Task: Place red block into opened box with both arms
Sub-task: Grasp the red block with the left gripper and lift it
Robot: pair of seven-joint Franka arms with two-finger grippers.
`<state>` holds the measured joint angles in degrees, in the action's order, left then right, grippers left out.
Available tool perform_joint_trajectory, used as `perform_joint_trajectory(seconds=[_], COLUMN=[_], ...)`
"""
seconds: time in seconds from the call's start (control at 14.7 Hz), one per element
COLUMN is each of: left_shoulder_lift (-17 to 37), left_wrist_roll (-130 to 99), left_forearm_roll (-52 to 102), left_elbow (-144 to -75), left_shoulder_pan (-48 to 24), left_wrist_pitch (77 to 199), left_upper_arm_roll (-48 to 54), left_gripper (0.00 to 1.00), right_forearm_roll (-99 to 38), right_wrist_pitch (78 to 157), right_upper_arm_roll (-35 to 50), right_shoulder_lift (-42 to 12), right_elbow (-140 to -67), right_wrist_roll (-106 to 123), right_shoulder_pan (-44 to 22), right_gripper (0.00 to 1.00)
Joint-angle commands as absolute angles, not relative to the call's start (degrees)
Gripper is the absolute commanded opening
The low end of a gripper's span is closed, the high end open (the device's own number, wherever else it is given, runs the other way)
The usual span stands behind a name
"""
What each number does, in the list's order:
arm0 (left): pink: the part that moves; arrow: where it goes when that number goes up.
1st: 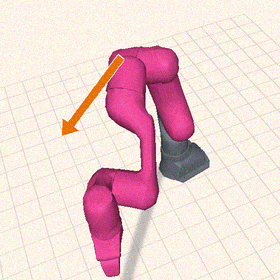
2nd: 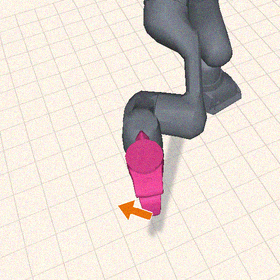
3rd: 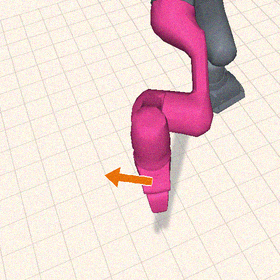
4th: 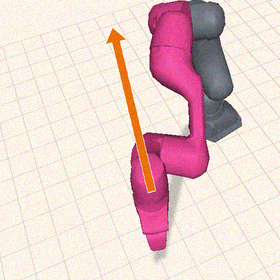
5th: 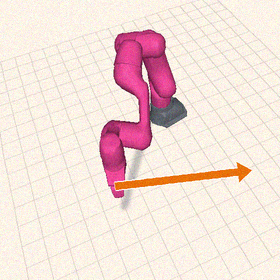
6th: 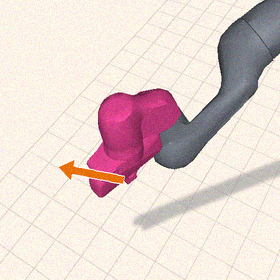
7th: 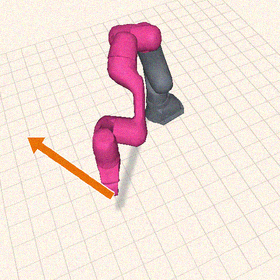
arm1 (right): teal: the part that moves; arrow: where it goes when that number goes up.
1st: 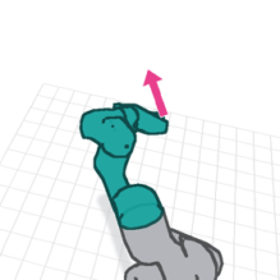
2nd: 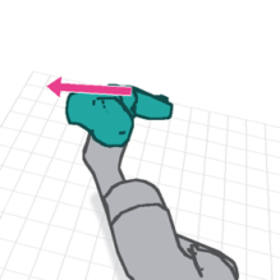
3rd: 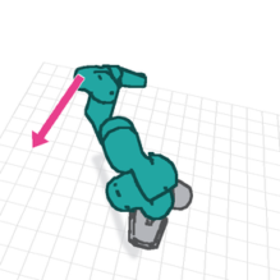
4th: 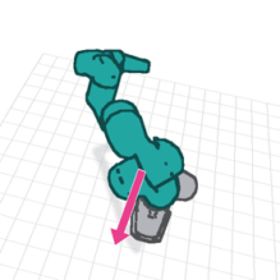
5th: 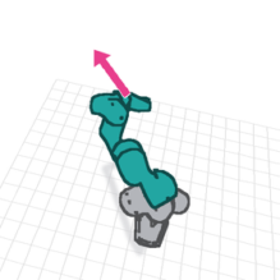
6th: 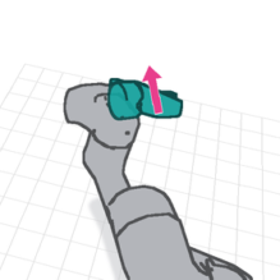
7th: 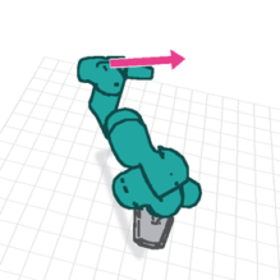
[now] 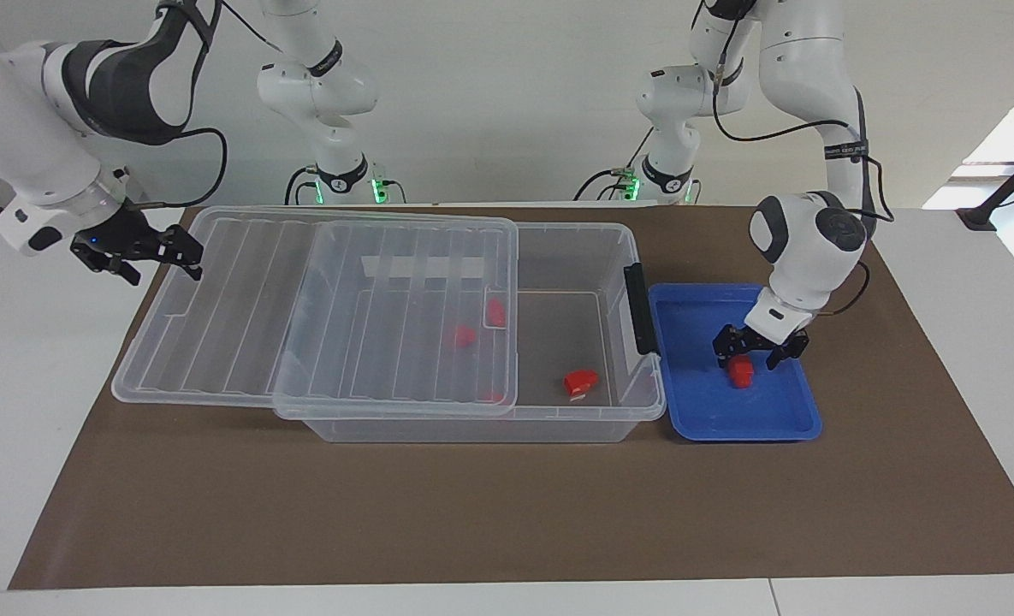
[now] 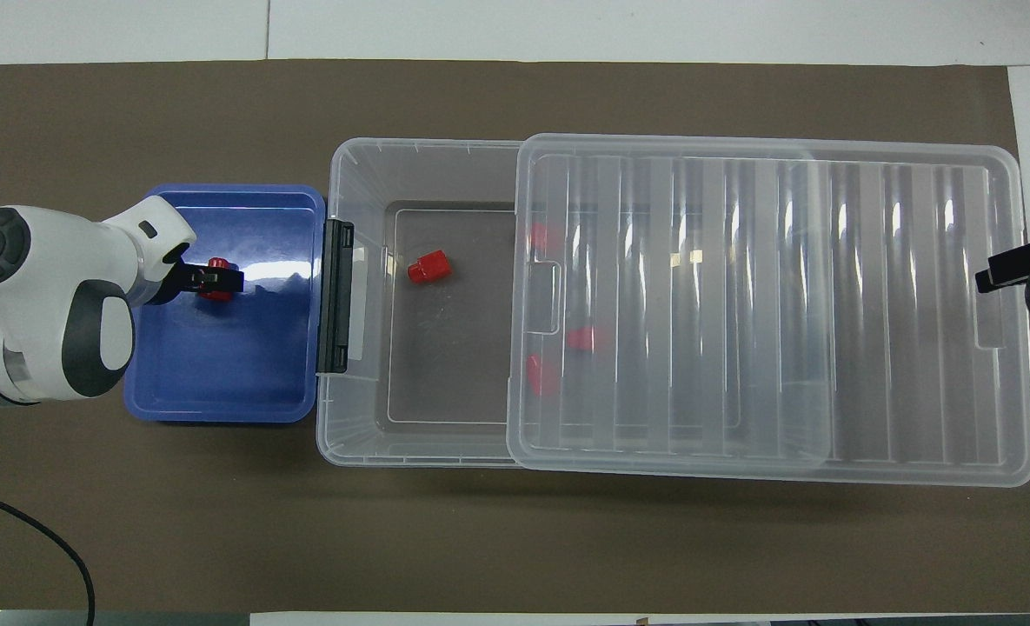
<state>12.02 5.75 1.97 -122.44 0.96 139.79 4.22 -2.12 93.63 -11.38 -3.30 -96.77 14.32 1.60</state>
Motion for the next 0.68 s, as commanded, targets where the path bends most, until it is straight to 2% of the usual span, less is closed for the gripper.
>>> perform_joint_trajectory(seconds=[0.0, 0.14, 0.2, 0.41, 0.61], left_shoulder_lift=[10.9, 10.9, 10.9, 10.0, 5.1], left_wrist_roll=[6.4, 6.8, 6.9, 6.4, 6.2], left_forearm_roll=[2.7, 2.7, 2.7, 2.7, 2.7], left_elbow=[-124.2, -124.2, -124.2, -124.2, -123.2], left_shoulder_pan=[1.1, 1.1, 1.0, 0.9, 0.6], left_wrist_pitch=[141.1, 141.1, 141.1, 139.8, 134.6], left_upper_arm_roll=[4.3, 4.3, 4.2, 4.2, 4.2], left_gripper=[0.76, 0.09, 0.00, 0.00, 0.00], right_forearm_roll=[-1.7, -1.7, -1.6, -1.8, -1.8], right_wrist_pitch=[89.1, 84.8, 83.7, 83.9, 83.6], right_upper_arm_roll=[-10.5, -10.3, -9.9, -10.3, -10.4], right_shoulder_lift=[-1.9, -3.9, -4.0, -4.6, -4.5], right_elbow=[-95.0, -89.7, -89.0, -88.7, -88.7], right_wrist_roll=[9.1, 6.4, 6.1, 3.3, 2.5], right_shoulder_pan=[-0.2, -1.0, -1.1, -2.2, -3.2], right_gripper=[1.00, 1.00, 1.00, 1.00, 1.00])
